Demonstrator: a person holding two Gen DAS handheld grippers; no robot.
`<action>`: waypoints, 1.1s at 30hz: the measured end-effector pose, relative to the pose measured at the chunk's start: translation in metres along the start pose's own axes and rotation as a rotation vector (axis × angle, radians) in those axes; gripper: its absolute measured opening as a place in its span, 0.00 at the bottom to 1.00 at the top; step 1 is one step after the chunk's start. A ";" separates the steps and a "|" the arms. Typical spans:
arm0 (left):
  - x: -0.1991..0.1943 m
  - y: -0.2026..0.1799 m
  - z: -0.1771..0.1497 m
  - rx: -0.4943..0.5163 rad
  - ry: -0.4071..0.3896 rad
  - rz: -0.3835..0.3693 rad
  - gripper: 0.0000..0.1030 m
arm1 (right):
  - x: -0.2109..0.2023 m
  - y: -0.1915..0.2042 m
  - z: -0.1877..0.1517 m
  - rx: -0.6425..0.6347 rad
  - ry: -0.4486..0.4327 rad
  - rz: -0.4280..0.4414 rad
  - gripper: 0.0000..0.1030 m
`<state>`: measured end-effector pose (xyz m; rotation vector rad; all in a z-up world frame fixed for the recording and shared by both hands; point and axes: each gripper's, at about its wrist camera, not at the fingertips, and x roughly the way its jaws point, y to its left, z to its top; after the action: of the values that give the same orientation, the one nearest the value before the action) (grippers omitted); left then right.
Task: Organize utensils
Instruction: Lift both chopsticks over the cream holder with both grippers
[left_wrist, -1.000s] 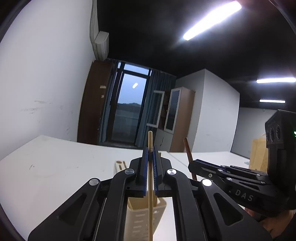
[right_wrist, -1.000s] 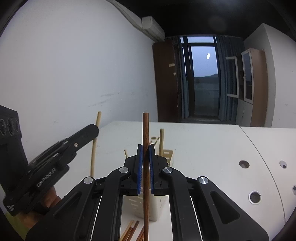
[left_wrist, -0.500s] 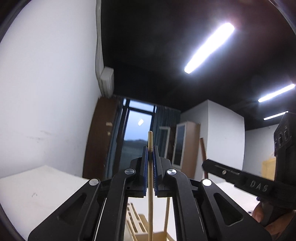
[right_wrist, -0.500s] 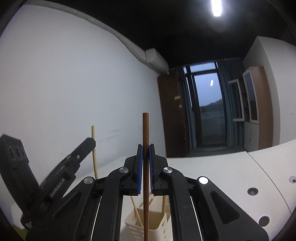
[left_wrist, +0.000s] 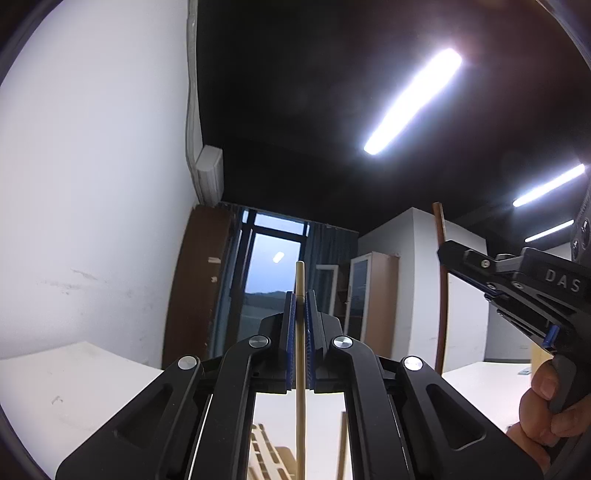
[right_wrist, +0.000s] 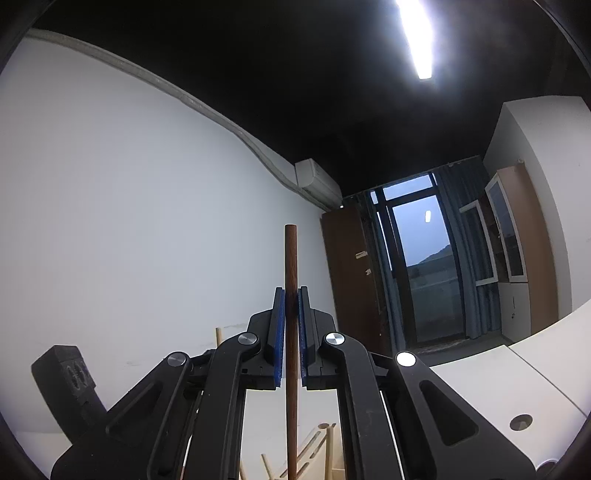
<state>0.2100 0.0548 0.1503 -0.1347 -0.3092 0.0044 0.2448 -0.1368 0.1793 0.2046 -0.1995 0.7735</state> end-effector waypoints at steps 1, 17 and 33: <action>-0.001 -0.004 -0.002 0.007 0.004 0.001 0.04 | 0.004 -0.001 -0.003 -0.004 -0.003 -0.011 0.07; 0.000 0.005 -0.033 0.019 0.101 0.043 0.04 | 0.028 0.000 -0.043 -0.077 0.174 -0.018 0.07; -0.020 0.019 -0.038 0.001 0.190 0.009 0.04 | 0.014 0.004 -0.060 -0.106 0.265 -0.027 0.07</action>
<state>0.2029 0.0677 0.1056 -0.1349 -0.1192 0.0008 0.2575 -0.1095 0.1257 0.0039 0.0133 0.7535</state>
